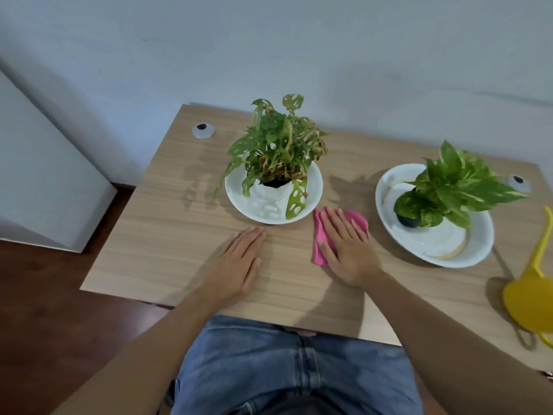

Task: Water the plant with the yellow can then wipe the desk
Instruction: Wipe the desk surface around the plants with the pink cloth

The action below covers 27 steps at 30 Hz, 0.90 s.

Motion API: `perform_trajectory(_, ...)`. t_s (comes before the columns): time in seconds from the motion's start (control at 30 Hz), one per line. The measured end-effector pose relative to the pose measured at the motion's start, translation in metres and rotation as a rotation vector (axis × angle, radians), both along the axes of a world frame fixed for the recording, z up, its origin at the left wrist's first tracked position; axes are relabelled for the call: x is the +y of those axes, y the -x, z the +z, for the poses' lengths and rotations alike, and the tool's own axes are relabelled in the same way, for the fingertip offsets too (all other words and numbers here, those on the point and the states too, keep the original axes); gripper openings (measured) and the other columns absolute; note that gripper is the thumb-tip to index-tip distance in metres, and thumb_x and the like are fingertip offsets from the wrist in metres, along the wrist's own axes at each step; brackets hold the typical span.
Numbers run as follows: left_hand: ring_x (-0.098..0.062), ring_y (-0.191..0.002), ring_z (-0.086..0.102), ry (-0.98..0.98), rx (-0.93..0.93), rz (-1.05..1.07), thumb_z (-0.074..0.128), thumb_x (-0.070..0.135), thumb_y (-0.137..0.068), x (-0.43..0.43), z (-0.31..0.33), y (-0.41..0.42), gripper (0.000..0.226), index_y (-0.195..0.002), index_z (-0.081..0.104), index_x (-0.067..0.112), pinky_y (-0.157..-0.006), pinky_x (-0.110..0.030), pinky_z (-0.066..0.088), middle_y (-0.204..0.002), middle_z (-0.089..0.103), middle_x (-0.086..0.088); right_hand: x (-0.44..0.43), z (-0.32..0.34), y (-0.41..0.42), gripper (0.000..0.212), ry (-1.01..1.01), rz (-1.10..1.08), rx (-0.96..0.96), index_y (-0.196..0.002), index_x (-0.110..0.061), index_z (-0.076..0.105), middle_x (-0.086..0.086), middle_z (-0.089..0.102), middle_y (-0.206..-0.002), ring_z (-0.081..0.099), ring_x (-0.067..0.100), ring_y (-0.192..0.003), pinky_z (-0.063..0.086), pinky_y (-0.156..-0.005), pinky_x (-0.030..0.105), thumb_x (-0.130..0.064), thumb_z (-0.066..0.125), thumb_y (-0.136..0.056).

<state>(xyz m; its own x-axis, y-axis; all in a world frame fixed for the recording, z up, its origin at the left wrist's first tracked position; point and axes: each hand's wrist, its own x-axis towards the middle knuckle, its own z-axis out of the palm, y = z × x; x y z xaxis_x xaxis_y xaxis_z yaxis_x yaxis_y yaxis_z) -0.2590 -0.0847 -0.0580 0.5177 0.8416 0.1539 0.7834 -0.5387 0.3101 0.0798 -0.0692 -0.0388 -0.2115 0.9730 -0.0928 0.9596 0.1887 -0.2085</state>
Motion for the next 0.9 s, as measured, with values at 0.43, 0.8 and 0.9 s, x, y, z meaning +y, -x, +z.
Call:
perform_trajectory(0.43, -0.018, -0.171, 0.017, 0.021, 0.019, -0.087, 0.038, 0.035, -0.117, 0.011, 0.012, -0.091, 0.064, -0.175, 0.024, 0.012, -0.140, -0.044, 0.016, -0.184, 0.023, -0.005, -0.040, -0.010, -0.032, 0.072, -0.041, -0.067, 0.029, -0.180, -0.035, 0.001, -0.009, 0.000, -0.188, -0.002, 0.014, -0.174, 0.011, -0.139, 0.048, -0.059, 0.023, -0.116)
perform_trajectory(0.8, -0.019, -0.173, 0.010, 0.011, 0.098, -0.089, 0.036, 0.038, -0.114, 0.022, -0.004, -0.126, 0.070, -0.175, 0.022, 0.008, -0.141, -0.046, 0.012, -0.186, 0.018, -0.005, -0.139, -0.005, -0.140, 0.070, -0.037, -0.226, 0.005, -0.180, -0.034, 0.011, -0.010, 0.010, -0.187, 0.003, 0.009, -0.173, 0.013, -0.139, 0.047, -0.059, 0.026, -0.116)
perform_trajectory(0.9, -0.017, -0.173, 0.008, 0.011, 0.110, -0.085, 0.034, 0.039, -0.114, 0.022, -0.004, -0.126, 0.070, -0.176, 0.021, 0.009, -0.140, -0.046, 0.012, -0.186, 0.017, -0.004, -0.149, -0.004, -0.162, 0.070, -0.023, -0.280, -0.013, -0.180, -0.036, 0.012, -0.011, 0.011, -0.187, 0.001, 0.008, -0.173, 0.014, -0.139, 0.048, -0.063, 0.022, -0.115)
